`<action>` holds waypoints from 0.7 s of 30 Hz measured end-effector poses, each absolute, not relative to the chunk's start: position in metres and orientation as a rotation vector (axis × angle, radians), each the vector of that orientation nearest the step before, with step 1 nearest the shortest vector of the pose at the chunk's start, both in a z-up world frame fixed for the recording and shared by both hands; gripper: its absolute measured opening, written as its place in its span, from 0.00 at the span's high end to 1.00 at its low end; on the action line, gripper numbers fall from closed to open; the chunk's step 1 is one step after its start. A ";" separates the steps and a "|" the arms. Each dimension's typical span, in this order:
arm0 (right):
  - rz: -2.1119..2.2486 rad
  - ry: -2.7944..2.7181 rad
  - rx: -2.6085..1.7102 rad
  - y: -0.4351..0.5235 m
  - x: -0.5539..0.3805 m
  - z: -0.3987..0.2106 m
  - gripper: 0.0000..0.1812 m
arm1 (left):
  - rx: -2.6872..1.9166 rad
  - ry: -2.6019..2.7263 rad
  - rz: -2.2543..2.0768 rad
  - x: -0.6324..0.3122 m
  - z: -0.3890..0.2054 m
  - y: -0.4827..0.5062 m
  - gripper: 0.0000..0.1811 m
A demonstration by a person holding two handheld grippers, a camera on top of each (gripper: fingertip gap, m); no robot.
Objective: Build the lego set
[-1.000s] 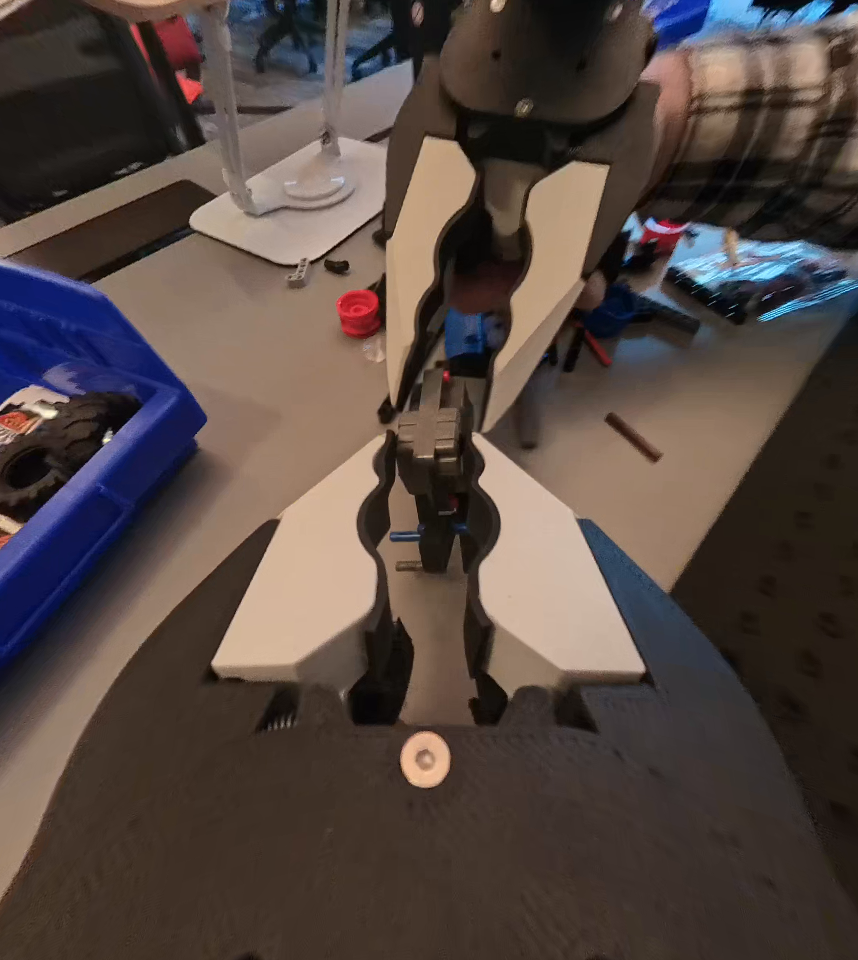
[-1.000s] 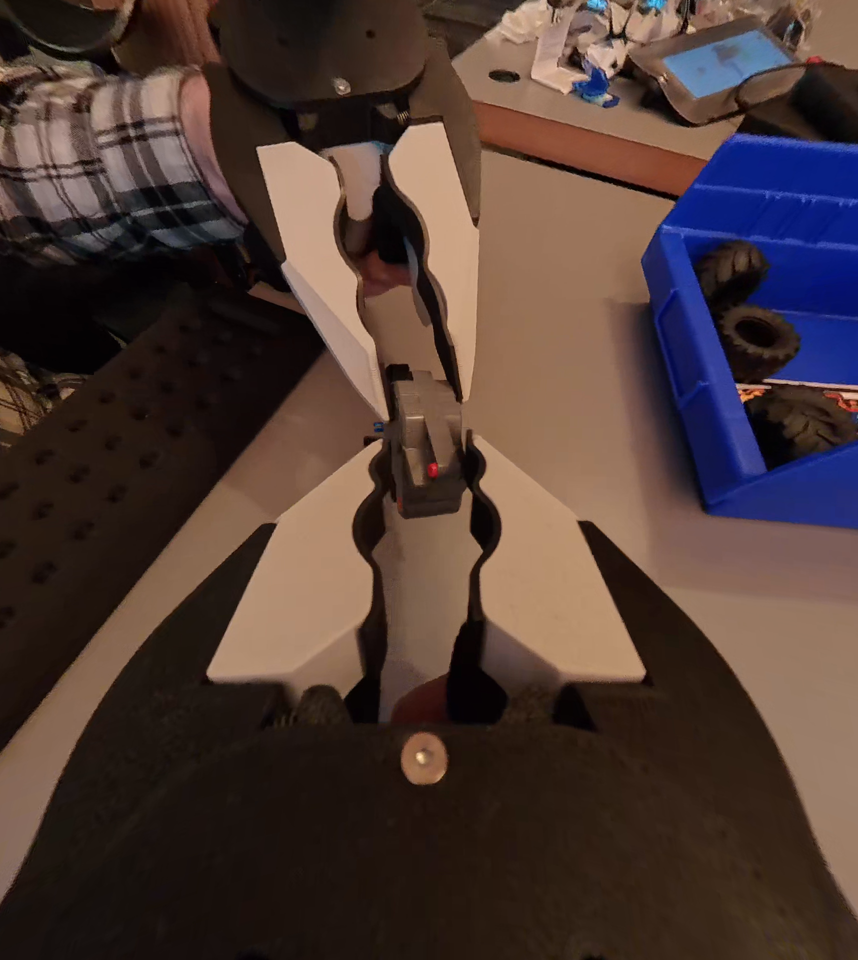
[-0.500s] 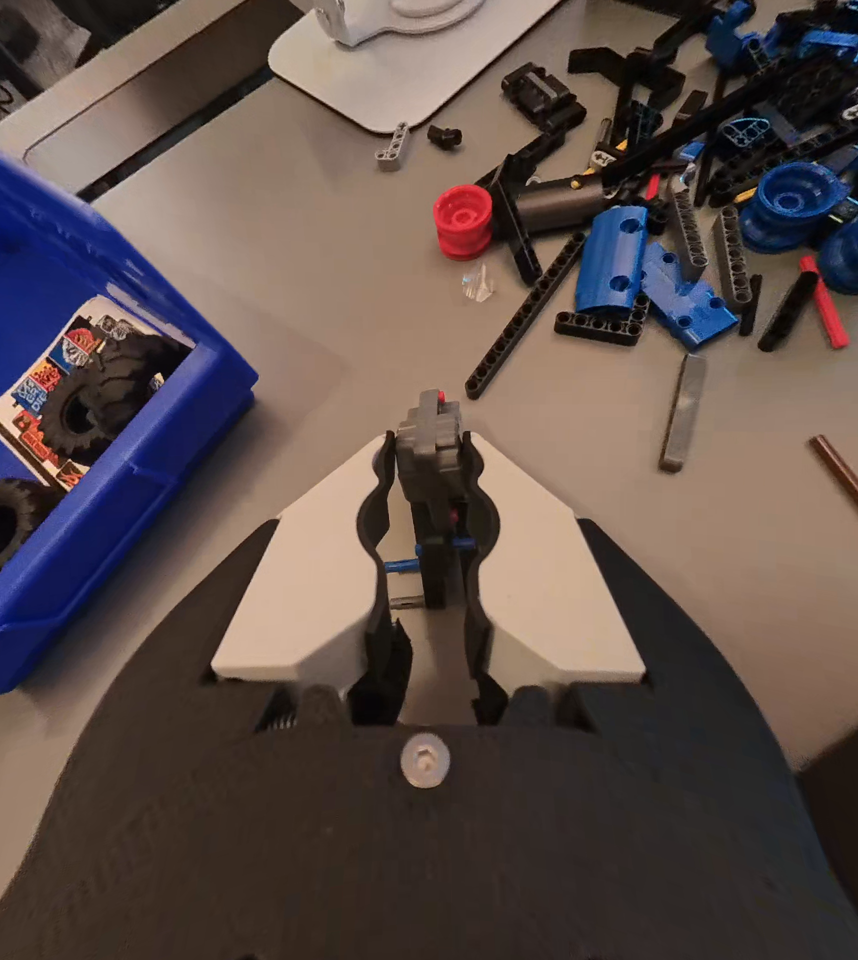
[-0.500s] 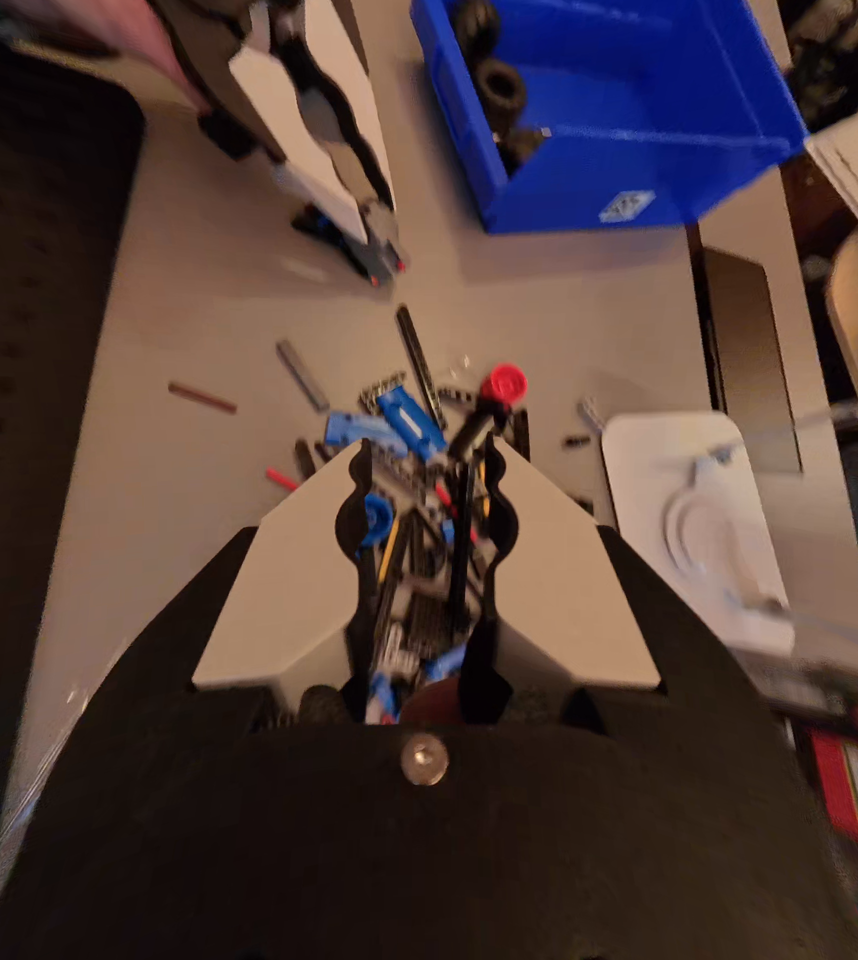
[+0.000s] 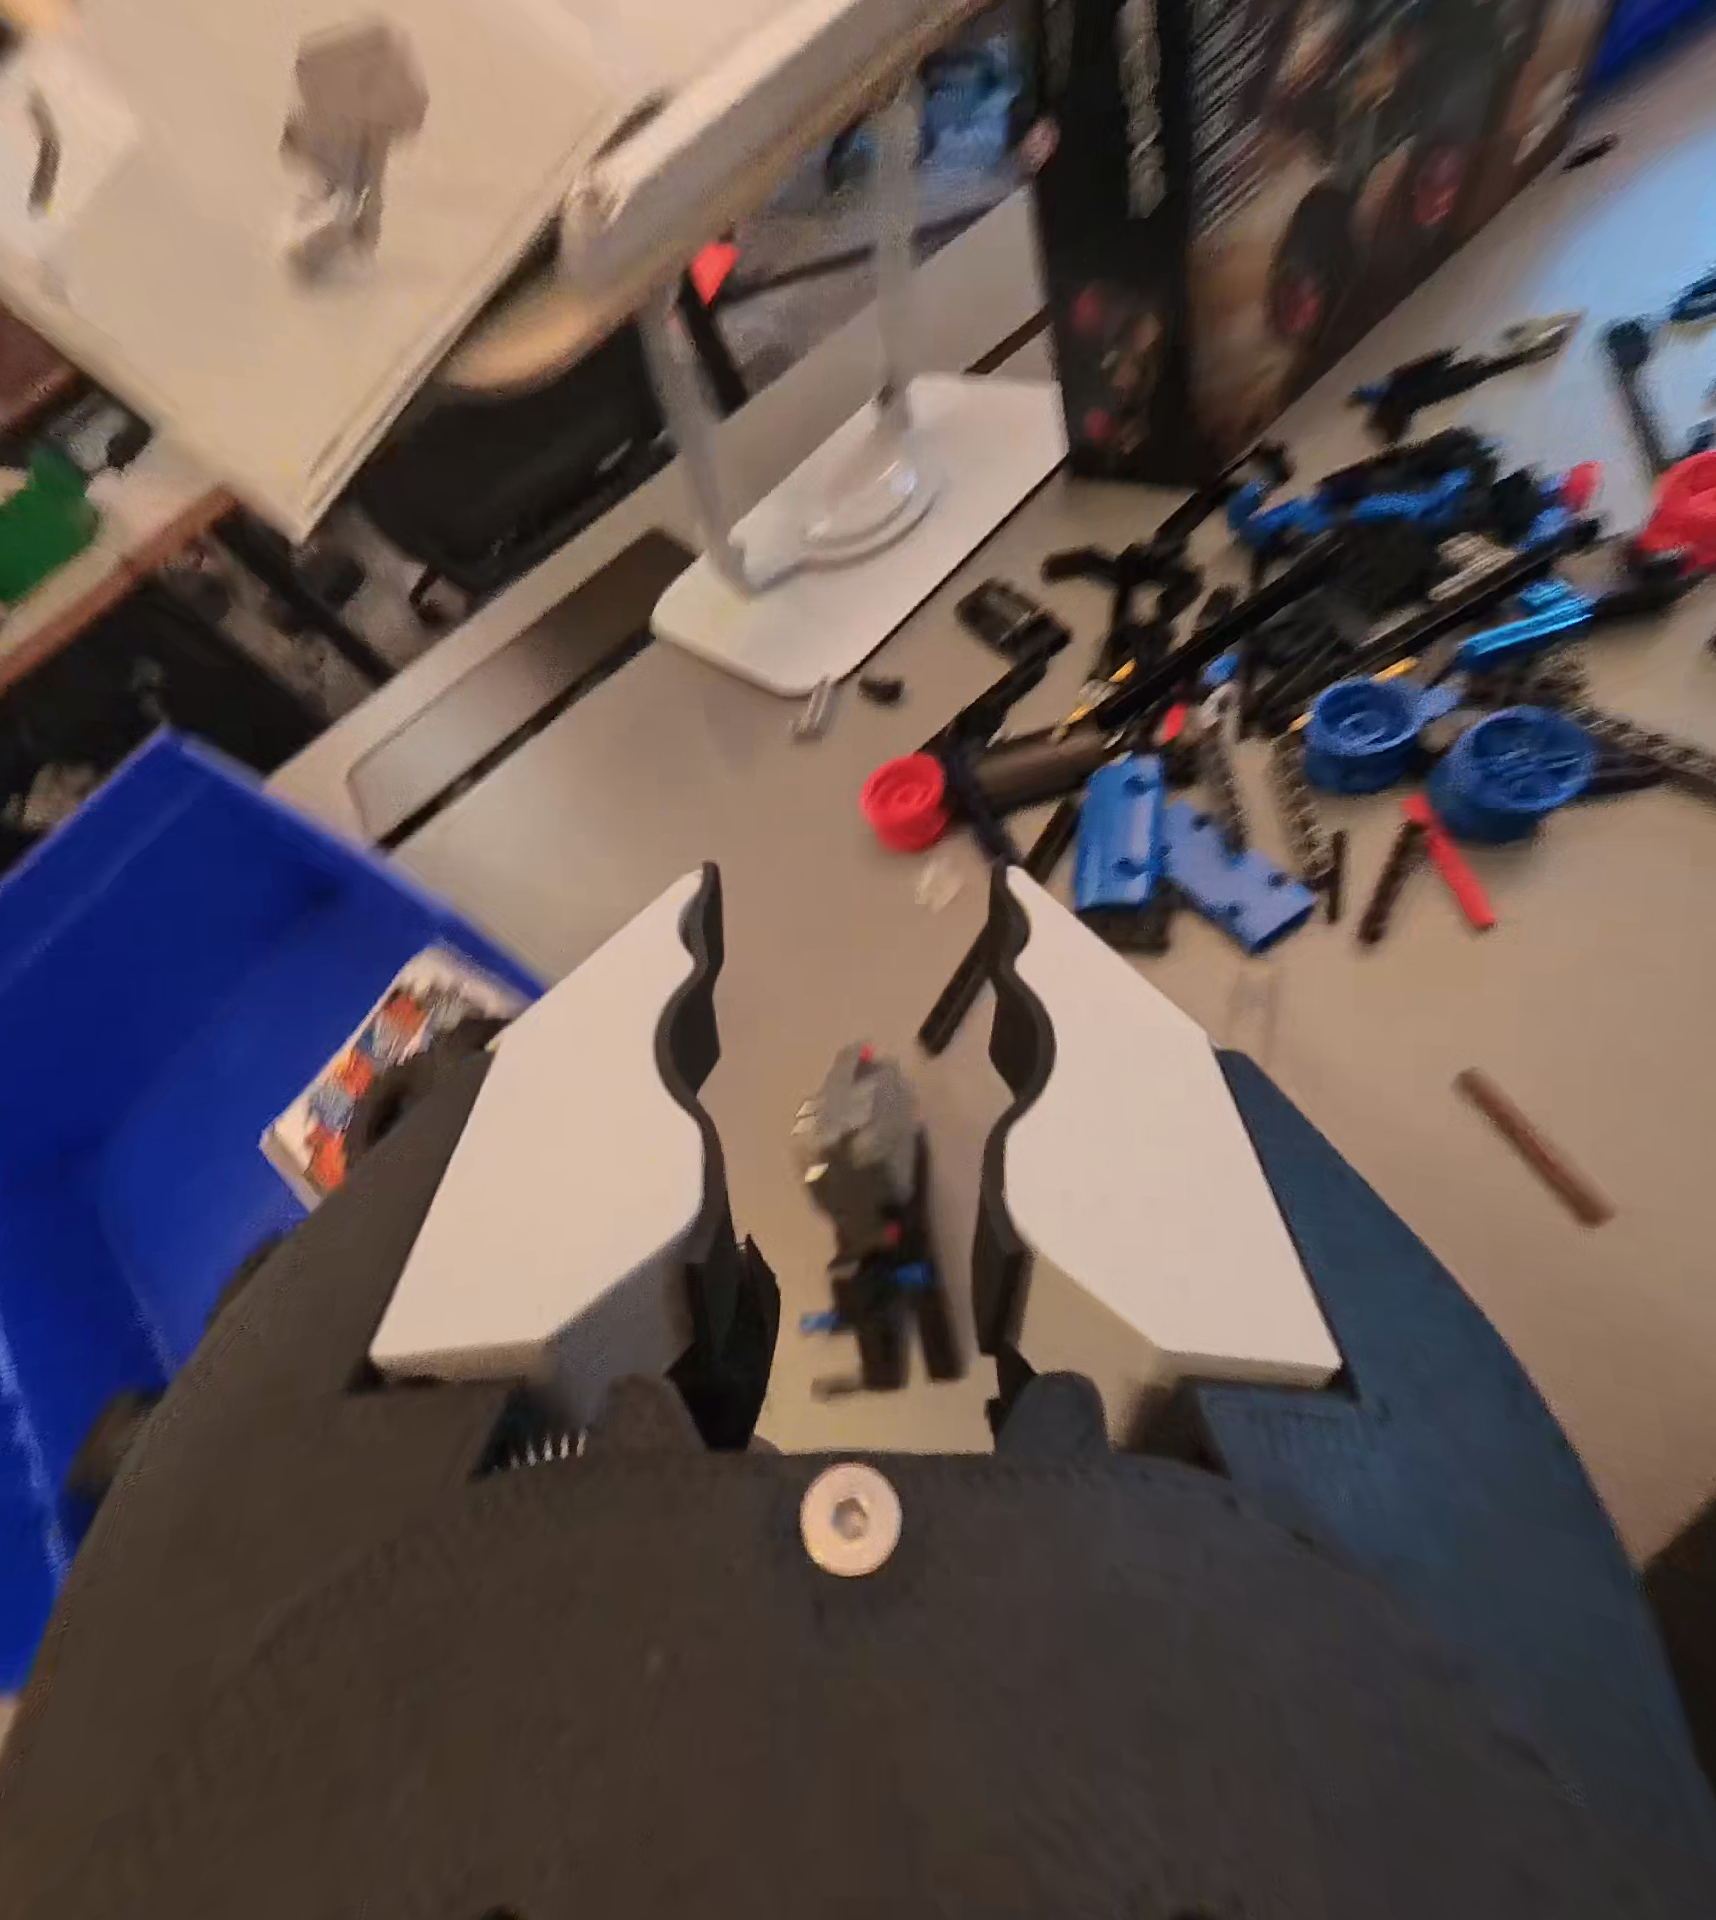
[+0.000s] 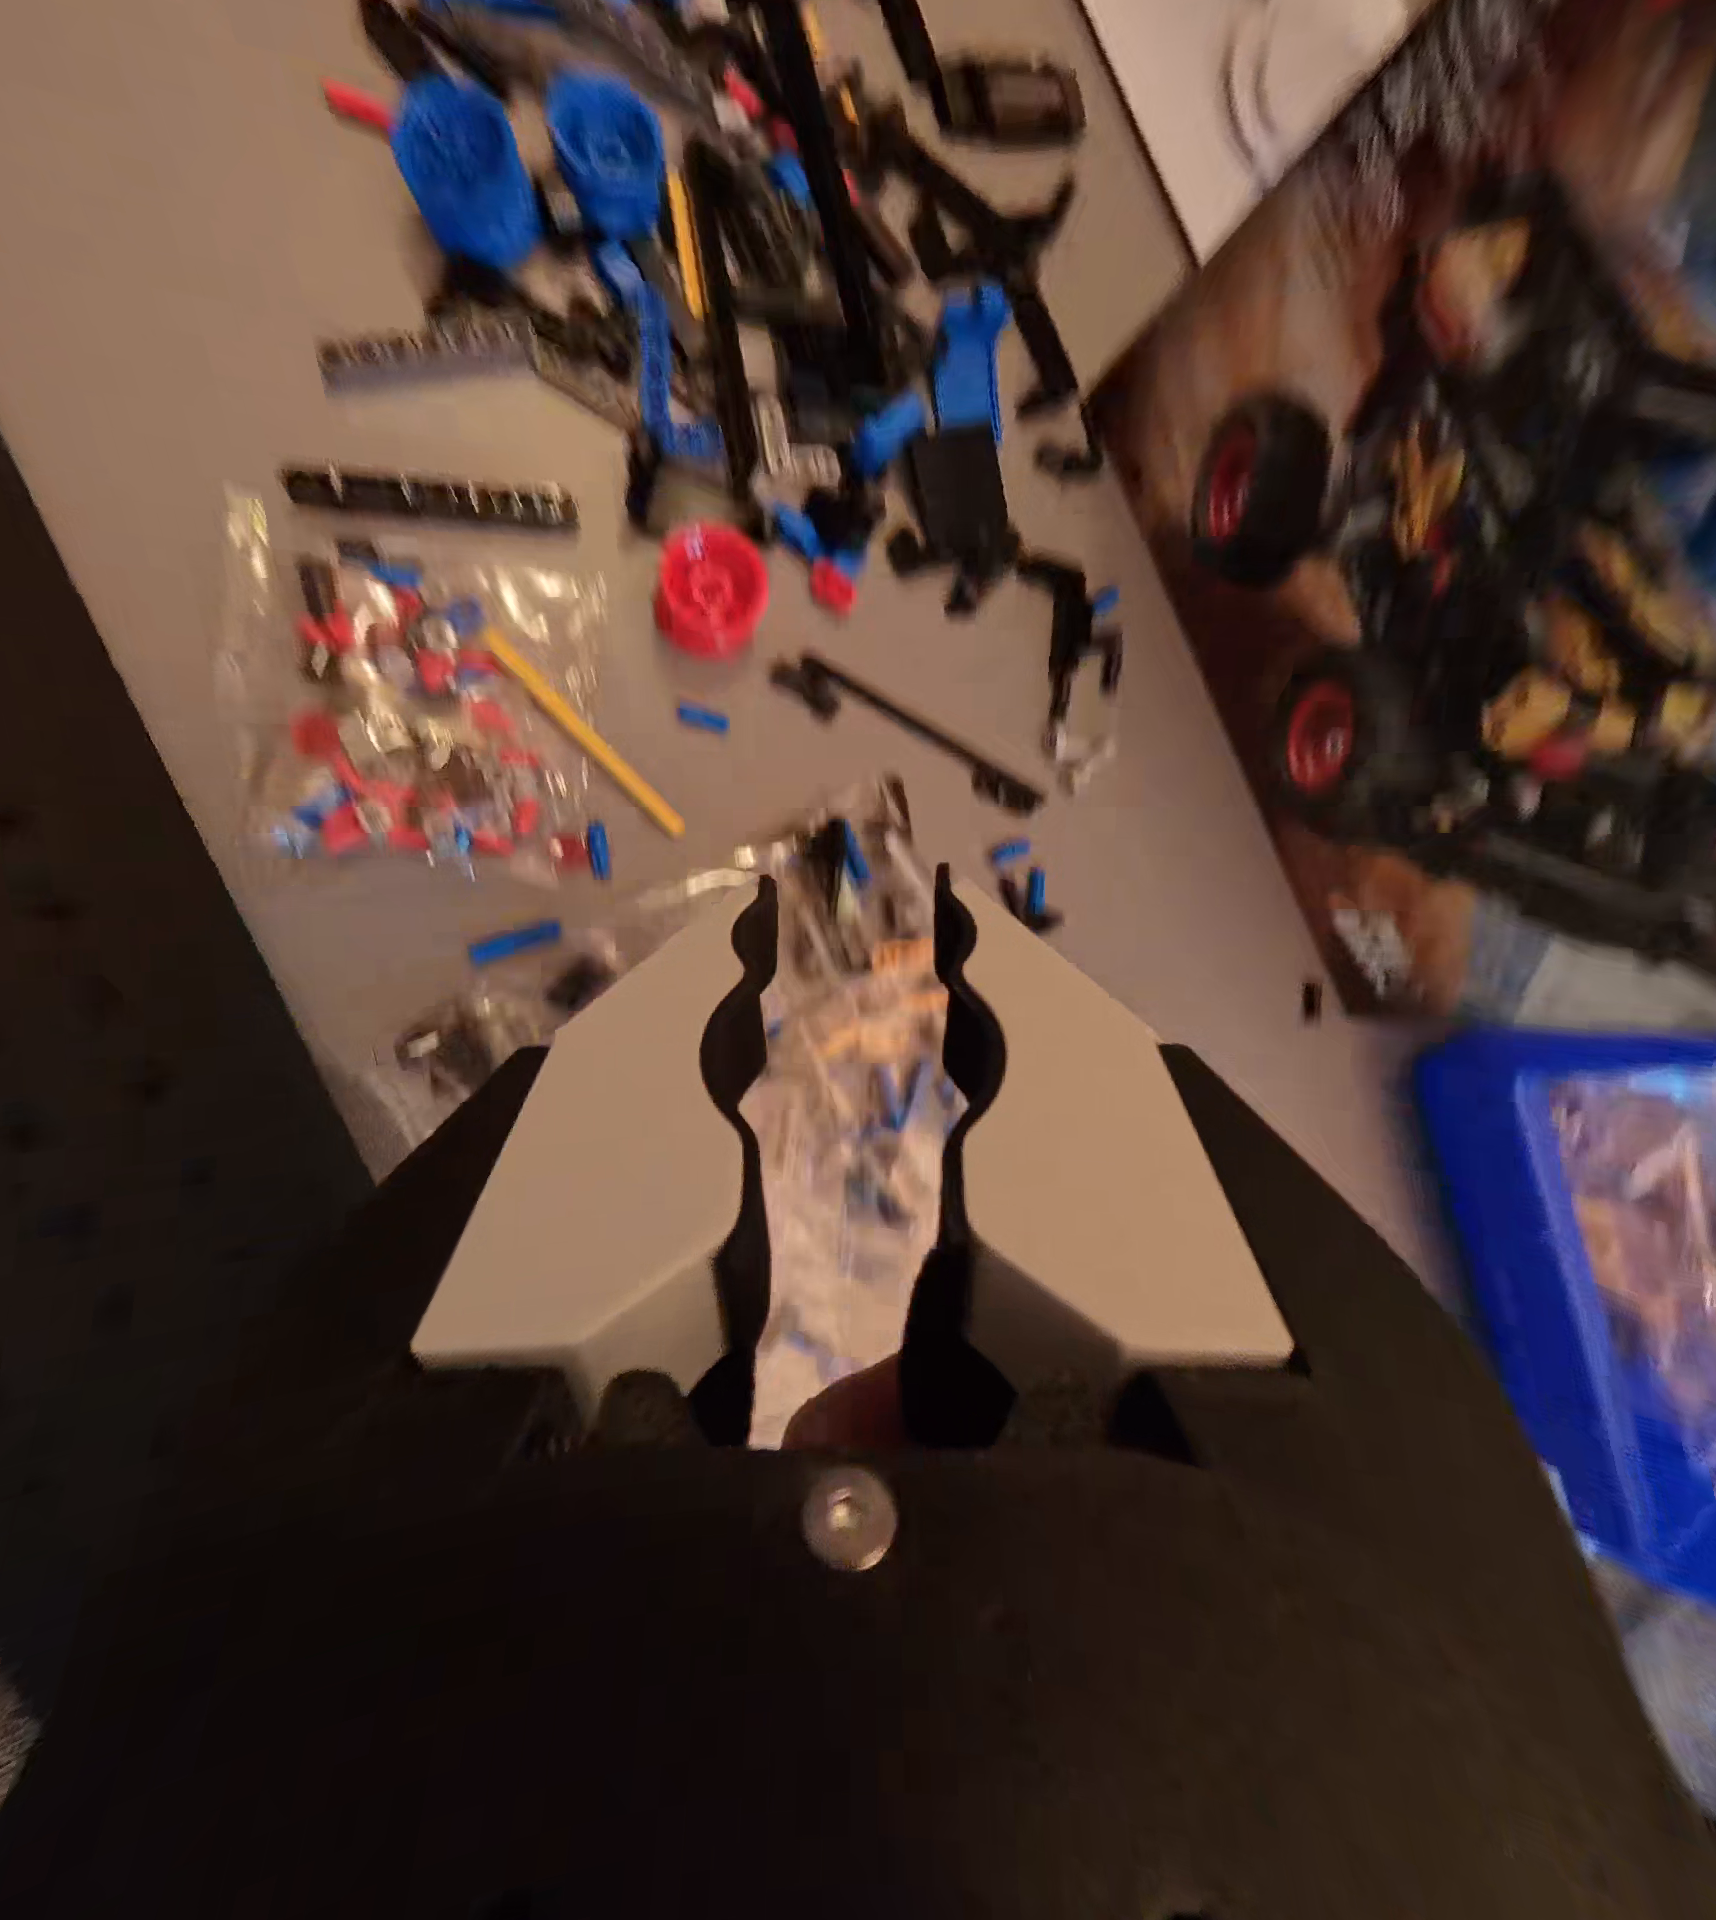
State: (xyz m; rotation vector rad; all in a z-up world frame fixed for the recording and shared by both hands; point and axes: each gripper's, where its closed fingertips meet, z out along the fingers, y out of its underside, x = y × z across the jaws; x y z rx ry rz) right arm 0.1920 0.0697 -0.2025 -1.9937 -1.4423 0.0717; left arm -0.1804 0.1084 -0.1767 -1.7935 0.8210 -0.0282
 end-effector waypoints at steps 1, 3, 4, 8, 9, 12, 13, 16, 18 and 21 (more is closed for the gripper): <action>0.045 -1.417 -2.030 0.067 0.207 -0.208 0.85 | -1.761 0.863 -0.052 -0.163 -0.170 0.105 0.74; 0.009 -1.368 -2.091 0.061 0.234 -0.218 0.86 | -1.706 0.957 -0.112 -0.121 -0.163 0.098 0.76; 0.006 -1.349 -2.123 0.057 0.246 -0.224 0.86 | -1.684 1.018 -0.153 -0.097 -0.163 0.093 0.76; 0.011 -1.291 -2.214 0.041 0.279 -0.244 0.83 | -1.603 1.281 -0.316 0.000 -0.175 0.072 0.77; 0.019 -1.282 -2.227 0.037 0.285 -0.248 0.82 | -1.581 1.344 -0.361 0.023 -0.179 0.065 0.76; 0.040 -1.257 -2.258 0.026 0.299 -0.256 0.81 | -1.505 1.531 -0.436 0.083 -0.192 0.044 0.77; 0.029 -1.250 -2.264 0.024 0.304 -0.258 0.81 | -1.487 1.588 -0.451 0.101 -0.199 0.038 0.77; 0.049 -1.220 -2.272 0.019 0.313 -0.263 0.81 | -1.443 1.748 -0.433 0.142 -0.224 0.033 0.78; 0.095 -1.201 -2.263 0.016 0.311 -0.267 0.82 | -1.454 1.839 -0.468 0.164 -0.241 0.030 0.78; 0.108 -1.186 -2.285 0.015 0.315 -0.282 0.83 | -1.459 1.898 -0.534 0.192 -0.259 0.034 0.80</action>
